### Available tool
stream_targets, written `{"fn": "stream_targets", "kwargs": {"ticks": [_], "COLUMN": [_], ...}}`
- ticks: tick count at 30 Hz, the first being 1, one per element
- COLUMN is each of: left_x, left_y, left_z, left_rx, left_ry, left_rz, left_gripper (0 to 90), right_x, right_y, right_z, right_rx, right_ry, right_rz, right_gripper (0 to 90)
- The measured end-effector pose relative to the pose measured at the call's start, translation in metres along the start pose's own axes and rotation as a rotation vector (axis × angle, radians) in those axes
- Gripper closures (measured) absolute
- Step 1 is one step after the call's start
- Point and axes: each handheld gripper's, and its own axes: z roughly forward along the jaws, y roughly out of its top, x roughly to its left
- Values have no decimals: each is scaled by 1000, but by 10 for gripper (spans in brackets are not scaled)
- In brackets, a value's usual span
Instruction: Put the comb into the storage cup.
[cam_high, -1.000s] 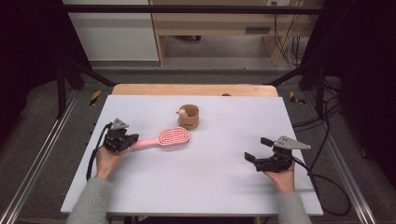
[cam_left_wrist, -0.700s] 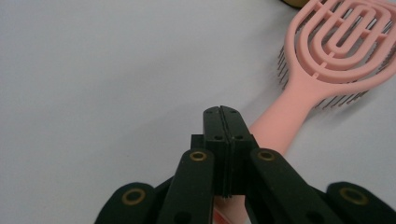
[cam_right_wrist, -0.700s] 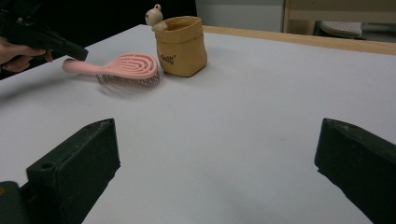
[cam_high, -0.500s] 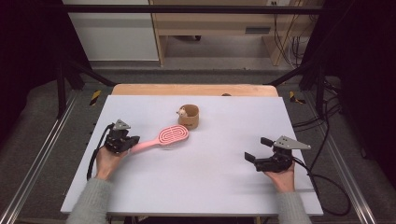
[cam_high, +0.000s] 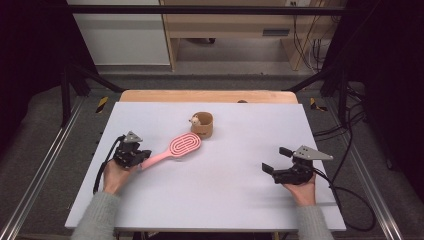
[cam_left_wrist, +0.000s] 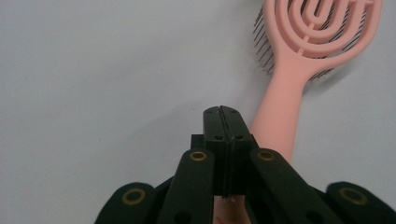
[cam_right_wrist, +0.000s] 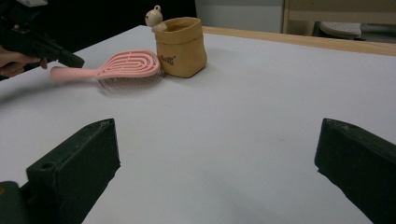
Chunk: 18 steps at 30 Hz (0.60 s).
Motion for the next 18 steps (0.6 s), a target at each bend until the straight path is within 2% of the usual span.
{"fn": "stream_targets", "kwargs": {"ticks": [18], "left_x": [-12], "left_y": [-6], "left_z": [-7], "left_rx": [7], "left_ry": [-20], "left_rz": [15], "left_gripper": [897], "right_x": [0], "right_y": [0], "right_z": [-1], "right_rx": [-2], "right_ry": [-1], "right_rz": [3], "right_gripper": [4]}}
